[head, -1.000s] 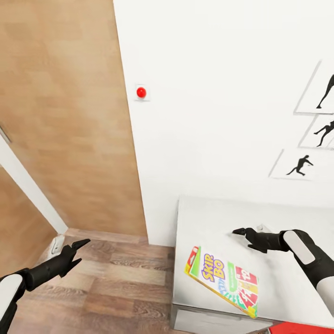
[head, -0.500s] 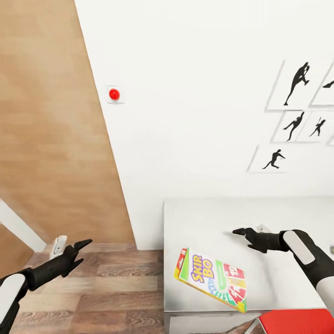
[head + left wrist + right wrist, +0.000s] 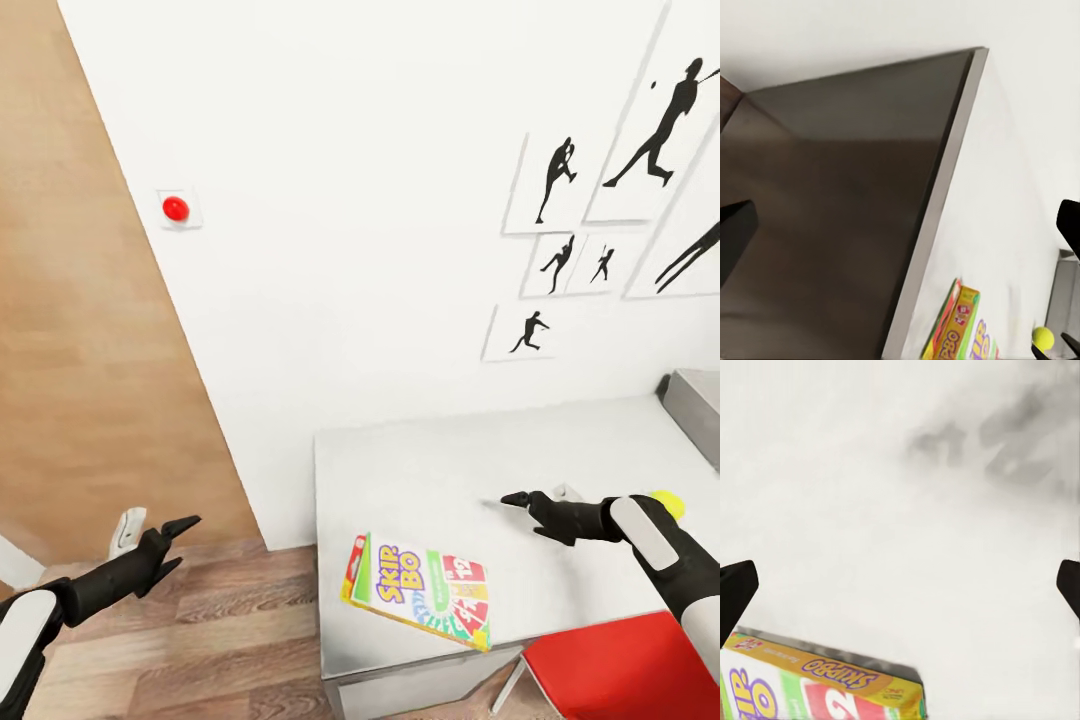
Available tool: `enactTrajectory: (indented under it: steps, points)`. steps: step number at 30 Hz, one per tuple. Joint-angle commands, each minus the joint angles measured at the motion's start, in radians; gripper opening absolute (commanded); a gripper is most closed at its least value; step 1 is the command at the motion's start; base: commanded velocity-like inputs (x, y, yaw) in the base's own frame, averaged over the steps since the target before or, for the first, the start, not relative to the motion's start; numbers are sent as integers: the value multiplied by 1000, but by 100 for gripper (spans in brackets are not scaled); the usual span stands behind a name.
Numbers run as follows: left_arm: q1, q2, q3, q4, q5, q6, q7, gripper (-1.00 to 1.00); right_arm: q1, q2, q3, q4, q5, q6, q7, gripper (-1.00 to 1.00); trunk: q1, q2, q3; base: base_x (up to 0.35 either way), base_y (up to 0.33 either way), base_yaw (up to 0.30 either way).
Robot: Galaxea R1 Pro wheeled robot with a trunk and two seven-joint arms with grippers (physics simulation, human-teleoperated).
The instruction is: Put all the toys in the child's room - the three board games (two on the bed and one on the table), the two jigsaw puzzles on the table, and the tennis ball on the table - inside the toy box on the table in the child's room.
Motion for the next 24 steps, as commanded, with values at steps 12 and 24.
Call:
enactTrajectory:
  steps: [12,24]
  points:
    - [-1,-1,2,1,-2,6,-5,100,-1,-2,4,1,9,4,10,100,1,-2,1,-69,0,-160]
    - [-2,-1,0,1,0,7,-5,100,-1,-1,6,0,9,28,11,100,1,-2,1,-221,0,-28]
